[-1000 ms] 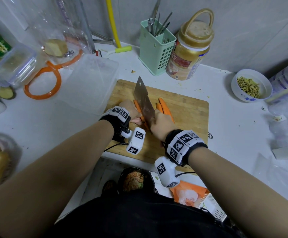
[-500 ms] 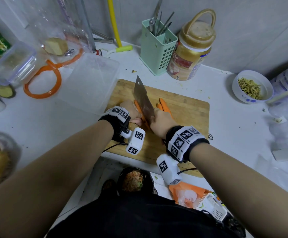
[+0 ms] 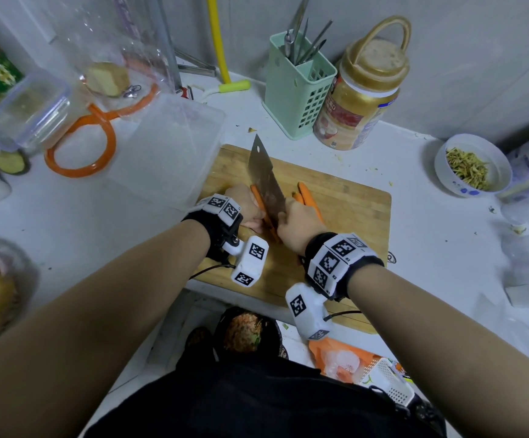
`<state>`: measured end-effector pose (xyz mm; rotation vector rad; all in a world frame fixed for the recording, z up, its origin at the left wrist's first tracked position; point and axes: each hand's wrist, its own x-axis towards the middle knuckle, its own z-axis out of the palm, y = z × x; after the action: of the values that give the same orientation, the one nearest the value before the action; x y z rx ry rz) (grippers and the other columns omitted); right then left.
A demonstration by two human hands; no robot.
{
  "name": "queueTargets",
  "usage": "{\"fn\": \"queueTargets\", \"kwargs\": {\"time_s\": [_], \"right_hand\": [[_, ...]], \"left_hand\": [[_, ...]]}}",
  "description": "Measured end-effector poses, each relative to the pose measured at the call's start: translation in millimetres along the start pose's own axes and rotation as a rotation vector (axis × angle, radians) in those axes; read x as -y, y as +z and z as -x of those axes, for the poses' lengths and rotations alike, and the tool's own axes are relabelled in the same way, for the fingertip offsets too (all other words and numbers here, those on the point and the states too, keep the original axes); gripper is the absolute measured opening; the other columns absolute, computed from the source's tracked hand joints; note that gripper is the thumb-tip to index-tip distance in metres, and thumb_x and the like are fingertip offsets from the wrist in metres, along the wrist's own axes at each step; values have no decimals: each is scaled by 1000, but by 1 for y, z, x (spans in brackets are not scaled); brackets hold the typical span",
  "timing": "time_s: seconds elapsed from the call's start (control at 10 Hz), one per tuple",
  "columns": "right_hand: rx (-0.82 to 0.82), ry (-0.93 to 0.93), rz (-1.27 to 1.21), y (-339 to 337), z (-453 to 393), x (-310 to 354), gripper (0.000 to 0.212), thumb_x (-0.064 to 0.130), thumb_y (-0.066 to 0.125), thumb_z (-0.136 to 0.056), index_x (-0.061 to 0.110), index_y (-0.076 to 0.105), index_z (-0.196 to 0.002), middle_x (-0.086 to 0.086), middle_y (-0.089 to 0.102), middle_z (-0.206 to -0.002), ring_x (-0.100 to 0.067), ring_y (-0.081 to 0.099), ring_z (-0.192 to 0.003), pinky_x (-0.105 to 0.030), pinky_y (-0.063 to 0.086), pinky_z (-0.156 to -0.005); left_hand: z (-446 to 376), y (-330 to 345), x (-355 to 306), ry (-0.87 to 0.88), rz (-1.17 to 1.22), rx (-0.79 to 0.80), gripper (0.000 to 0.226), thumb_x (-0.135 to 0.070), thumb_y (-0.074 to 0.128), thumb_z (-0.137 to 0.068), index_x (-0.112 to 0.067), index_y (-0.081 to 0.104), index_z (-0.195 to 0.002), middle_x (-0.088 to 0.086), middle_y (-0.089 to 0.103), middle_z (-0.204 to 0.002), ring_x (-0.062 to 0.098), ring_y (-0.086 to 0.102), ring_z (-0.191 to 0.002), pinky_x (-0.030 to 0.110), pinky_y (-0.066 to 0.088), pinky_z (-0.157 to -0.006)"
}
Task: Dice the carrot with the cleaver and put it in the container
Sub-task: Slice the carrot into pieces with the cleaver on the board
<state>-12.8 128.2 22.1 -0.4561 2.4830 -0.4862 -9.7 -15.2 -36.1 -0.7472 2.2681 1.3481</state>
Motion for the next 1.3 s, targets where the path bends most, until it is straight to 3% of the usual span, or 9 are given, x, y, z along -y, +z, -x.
{"fn": "queueTargets", "kwargs": {"time_s": [0.1, 0.2, 0.3, 0.5, 0.7, 0.9, 1.1, 1.2, 1.3], "right_hand": [[5, -7, -1, 0, -7, 2, 21, 13, 39, -100, 6, 50, -116, -9, 54, -93, -23, 56, -105, -28, 41, -83], [8, -11, 17, -1, -14, 6, 14, 13, 39, -99, 8, 49, -108, -5, 49, -84, -22, 56, -93, -31, 43, -79], [22, 6, -21, -3, -20, 8, 10, 13, 40, -98, 8, 48, -103, -11, 53, -92, -26, 54, -81, -31, 41, -65], [23, -6, -35, -1, -27, 5, 13, 13, 40, -98, 6, 50, -104, -14, 58, -95, -25, 55, -78, -30, 41, -61], [17, -4, -49, 1, -31, 3, 16, 14, 40, -99, 5, 51, -106, -12, 56, -90, -25, 55, -78, -30, 42, -63], [-4, -39, -24, 10, -47, 9, 9, 16, 39, -100, 10, 46, -101, -11, 55, -84, -27, 56, -77, -31, 38, -60], [-33, -50, -1, 15, -55, 11, 5, 19, 42, -97, 15, 42, -99, -7, 52, -77, -26, 54, -72, -33, 40, -61], [-40, -54, 2, 15, -58, 13, 7, 17, 41, -96, 13, 44, -101, -7, 52, -77, -27, 56, -72, -33, 41, -61], [-44, -51, 0, 16, -58, 12, 9, 16, 42, -96, 12, 46, -102, -8, 55, -79, -28, 58, -74, -33, 43, -62]], "left_hand": [[-14, 5, 5, -35, -58, 18, 9, -9, 70, -86, -2, 64, -84, 10, 69, -73, 22, 70, -72, 27, 60, -69], [-11, 5, 2, -88, -88, 3, 10, -7, 72, -82, 3, 69, -83, 10, 70, -60, 23, 71, -66, 35, 60, -76], [-10, 6, -3, -127, -69, -11, 9, -4, 70, -83, 5, 71, -86, 9, 69, -60, 19, 69, -59, 30, 60, -72], [-8, 4, -8, -129, -209, -26, 8, -9, 68, -84, -4, 70, -77, 4, 69, -63, 14, 69, -63, 24, 57, -64], [-7, 1, -12, -117, -257, 39, 10, -8, 66, -84, -6, 66, -74, 10, 75, -82, 22, 71, -81, 35, 57, -86], [-9, -1, -4, -93, -271, 51, 2, 3, 69, -75, 4, 70, -75, 11, 73, -75, 27, 71, -81, 39, 59, -82], [-5, -6, -14, -47, -358, 82, 31, 1, 65, -84, -9, 54, -56, 1, 57, -58, 20, 57, -63, 30, 51, -69], [-8, -6, -12, -41, -312, 98, 25, 0, 64, -86, -10, 59, -64, 0, 60, -63, 19, 61, -69, 29, 54, -72], [-11, -5, -4, -27, -182, 52, 8, -3, 60, -91, -3, 65, -98, 2, 58, -83, 14, 57, -64, 17, 50, -53]]}}
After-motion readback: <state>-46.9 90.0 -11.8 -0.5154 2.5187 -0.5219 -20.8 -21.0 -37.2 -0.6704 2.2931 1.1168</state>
